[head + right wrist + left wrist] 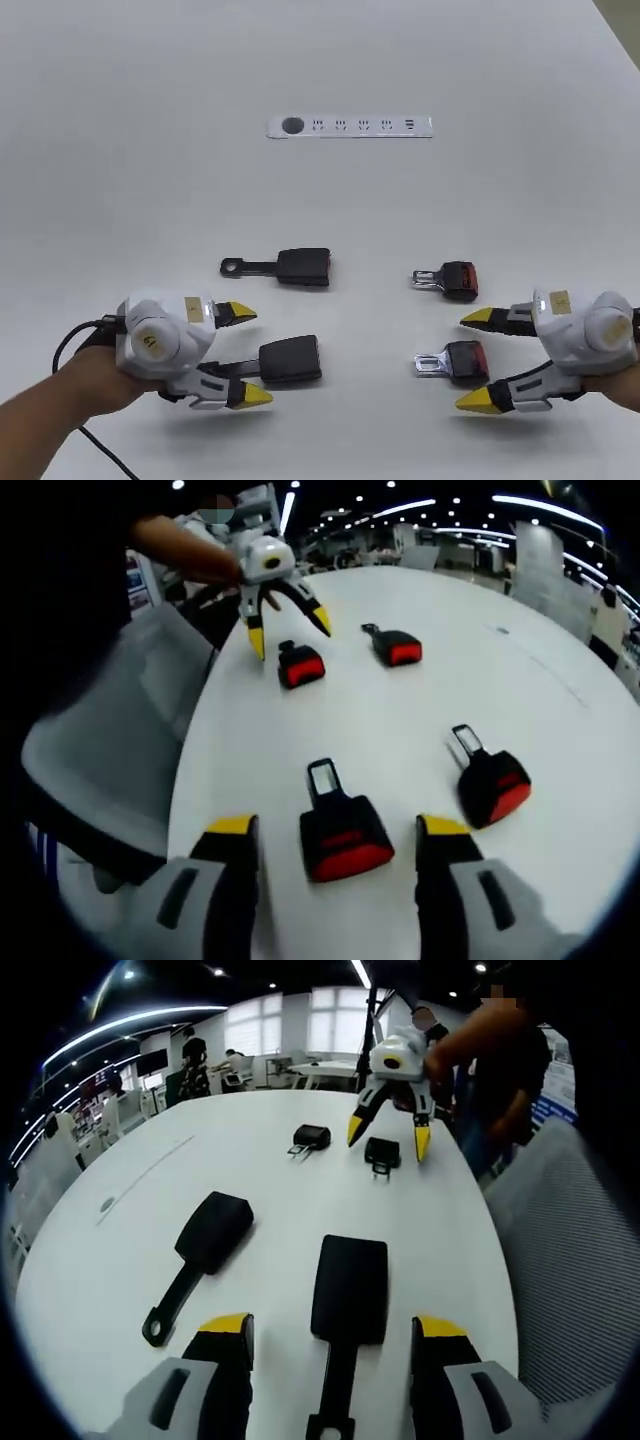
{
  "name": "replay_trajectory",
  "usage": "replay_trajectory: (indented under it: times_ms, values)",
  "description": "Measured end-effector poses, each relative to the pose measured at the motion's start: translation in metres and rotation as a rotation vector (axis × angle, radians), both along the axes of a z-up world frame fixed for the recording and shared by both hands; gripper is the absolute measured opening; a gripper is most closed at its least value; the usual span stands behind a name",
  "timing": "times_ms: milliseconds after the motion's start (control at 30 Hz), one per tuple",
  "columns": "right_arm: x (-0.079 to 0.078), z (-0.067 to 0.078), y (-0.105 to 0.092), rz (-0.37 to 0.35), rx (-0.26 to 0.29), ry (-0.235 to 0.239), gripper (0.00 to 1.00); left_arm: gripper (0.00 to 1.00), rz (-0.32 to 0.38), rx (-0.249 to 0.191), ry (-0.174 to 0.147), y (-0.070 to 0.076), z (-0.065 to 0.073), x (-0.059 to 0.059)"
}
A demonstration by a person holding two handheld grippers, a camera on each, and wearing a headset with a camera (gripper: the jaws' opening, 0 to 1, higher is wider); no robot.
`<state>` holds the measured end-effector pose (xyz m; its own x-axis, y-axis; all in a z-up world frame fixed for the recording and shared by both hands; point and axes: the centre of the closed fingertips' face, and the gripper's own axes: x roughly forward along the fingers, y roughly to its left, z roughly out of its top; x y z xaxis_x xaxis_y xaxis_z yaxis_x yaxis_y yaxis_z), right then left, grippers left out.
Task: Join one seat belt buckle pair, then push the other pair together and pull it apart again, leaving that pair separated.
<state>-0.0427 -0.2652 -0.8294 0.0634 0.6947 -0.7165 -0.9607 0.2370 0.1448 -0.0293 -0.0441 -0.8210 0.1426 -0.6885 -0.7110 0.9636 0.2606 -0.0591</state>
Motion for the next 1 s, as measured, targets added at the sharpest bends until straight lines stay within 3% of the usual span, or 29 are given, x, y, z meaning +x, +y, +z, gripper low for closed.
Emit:
replay_trajectory:
  times_ms: [267,533,700,800,1000]
  values:
    - [-0.003,-0.008,-0.006,0.064,-0.046,0.004,0.55,0.59,-0.026,0.021,0.028,-0.006,-0.01,-0.006]
    - [-0.004,-0.008,-0.009,0.084,-0.051,-0.007,0.47,0.52,-0.051,0.043,0.033,-0.008,-0.017,-0.013]
    - [-0.004,-0.006,-0.009,0.091,-0.066,-0.023,0.39,0.46,-0.084,0.049,0.004,-0.011,-0.018,-0.01]
    - [-0.002,-0.005,-0.008,0.097,-0.065,-0.033,0.37,0.35,-0.102,0.061,-0.004,-0.011,-0.02,-0.008]
    - [-0.001,-0.005,-0.009,0.094,-0.048,-0.037,0.37,0.33,-0.151,0.063,-0.015,-0.012,-0.019,-0.011]
